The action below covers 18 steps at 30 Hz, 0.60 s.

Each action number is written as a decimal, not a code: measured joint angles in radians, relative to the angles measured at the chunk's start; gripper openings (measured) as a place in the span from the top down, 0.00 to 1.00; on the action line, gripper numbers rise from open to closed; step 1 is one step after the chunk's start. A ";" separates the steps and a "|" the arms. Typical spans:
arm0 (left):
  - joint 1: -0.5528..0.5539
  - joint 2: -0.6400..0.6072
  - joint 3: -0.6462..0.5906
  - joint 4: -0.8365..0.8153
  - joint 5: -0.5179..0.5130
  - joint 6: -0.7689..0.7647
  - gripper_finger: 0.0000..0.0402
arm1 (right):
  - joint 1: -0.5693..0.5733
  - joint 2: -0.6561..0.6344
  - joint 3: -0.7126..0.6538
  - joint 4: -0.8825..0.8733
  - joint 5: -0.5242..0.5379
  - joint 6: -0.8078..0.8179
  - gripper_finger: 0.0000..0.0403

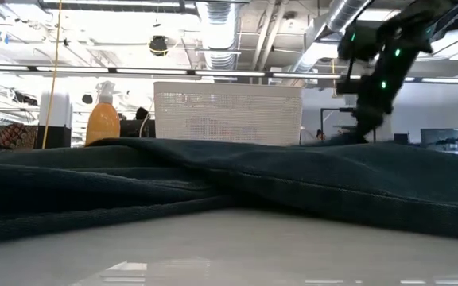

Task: Fold laundry
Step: Fold the dark blue jeans from the white laundry organizer

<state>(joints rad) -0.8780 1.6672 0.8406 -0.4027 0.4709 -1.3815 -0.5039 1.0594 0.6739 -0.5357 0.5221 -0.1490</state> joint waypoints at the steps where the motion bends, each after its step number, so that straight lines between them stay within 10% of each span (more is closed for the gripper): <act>1: 0.000 0.000 0.000 0.000 0.000 0.000 0.46 | 0.003 -0.028 0.001 0.022 0.006 -0.016 0.90; 12: 0.009 0.000 0.000 0.001 -0.013 -0.001 0.46 | -0.078 0.016 0.001 0.003 -0.046 0.033 0.79; 18: 0.009 0.001 0.000 0.003 0.009 -0.027 0.46 | -0.133 0.091 0.018 0.004 0.143 -0.040 0.67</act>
<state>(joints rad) -0.8692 1.6678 0.8406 -0.3993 0.4800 -1.4080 -0.6371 1.1501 0.6924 -0.5314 0.6652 -0.1892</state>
